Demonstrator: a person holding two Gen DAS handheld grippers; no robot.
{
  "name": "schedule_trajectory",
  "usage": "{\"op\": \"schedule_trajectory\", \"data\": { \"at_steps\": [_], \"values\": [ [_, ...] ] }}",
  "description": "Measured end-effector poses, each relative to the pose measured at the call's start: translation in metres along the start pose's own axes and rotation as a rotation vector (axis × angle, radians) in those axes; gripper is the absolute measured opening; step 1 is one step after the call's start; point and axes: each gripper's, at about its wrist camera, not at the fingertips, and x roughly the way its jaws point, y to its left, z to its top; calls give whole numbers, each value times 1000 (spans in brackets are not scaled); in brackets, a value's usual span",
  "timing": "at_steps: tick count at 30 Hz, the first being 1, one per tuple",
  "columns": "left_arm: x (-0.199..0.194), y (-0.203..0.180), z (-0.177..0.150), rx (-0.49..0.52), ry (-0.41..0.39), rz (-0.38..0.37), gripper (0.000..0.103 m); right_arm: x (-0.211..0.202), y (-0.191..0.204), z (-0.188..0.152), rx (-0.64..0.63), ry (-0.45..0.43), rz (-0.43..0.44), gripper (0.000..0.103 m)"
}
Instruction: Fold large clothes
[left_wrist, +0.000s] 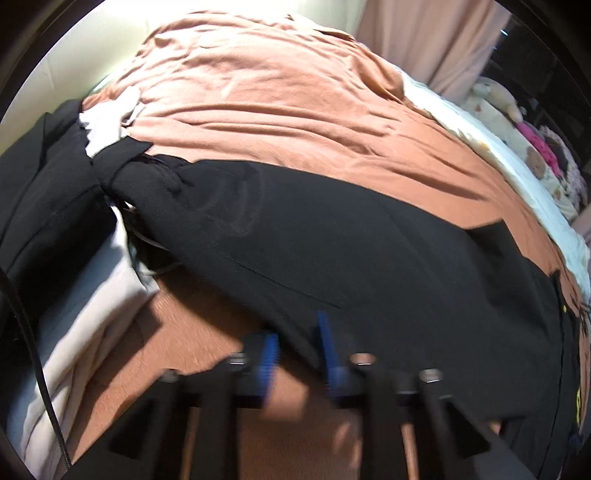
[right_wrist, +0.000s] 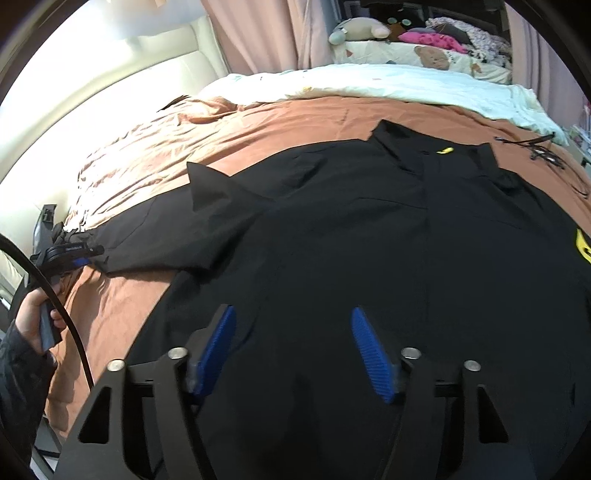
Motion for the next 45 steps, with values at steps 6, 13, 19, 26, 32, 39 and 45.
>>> {"op": "schedule_trajectory", "data": {
  "at_steps": [6,13,19,26,32,39,45],
  "values": [
    [-39,-13,14,18,-93,-62,4,44,0,22,51,37,60,40],
    [-106,-40,25,-18,-182,-165,2,107,12,52,71,90,65,39],
    [-143,-68,16,-11,-210,-241,1,161,30,50,-6,159,3,39],
    [-181,-114,13,49,-224,-343,1,141,38,45,-76,189,2,39],
    [-207,-171,2,158,-192,-419,1,105,8,38,-53,178,-24,39],
    [-216,-232,-24,257,-156,-481,1,50,-45,22,-34,117,-61,68],
    [-209,-278,-50,331,-101,-505,1,5,-81,-5,-17,42,-134,83]
  ]
}}
